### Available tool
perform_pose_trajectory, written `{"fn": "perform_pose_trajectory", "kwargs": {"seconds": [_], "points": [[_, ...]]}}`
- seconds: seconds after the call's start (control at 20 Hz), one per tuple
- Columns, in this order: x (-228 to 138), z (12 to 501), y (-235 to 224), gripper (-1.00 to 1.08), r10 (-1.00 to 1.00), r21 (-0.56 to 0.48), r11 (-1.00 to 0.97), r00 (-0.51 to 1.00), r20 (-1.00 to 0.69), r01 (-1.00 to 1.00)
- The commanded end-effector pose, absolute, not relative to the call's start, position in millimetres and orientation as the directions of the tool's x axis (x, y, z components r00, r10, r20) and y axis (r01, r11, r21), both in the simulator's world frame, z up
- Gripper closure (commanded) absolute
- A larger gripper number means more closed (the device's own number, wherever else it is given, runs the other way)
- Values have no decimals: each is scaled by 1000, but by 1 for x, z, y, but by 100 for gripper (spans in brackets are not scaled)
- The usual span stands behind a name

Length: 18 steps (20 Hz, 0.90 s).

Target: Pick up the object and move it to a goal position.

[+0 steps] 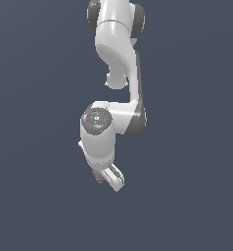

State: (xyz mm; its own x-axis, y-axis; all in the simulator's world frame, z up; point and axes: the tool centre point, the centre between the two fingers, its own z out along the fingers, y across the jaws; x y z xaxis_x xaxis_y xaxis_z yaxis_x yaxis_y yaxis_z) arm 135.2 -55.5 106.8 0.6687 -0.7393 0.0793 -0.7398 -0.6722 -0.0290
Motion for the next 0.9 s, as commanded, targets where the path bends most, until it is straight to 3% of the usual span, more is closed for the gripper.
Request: {"fn": "perform_pose_trajectory", "kwargs": {"seconds": [0.0,0.4,0.85], "points": [[150,127,-44,108,-676,-33,-736,730,103,-676],[189,193,4,108,-427,-31,-903,886,180,-428],[207,256,62,108,-148,-8,-988,957,249,-151]]}}
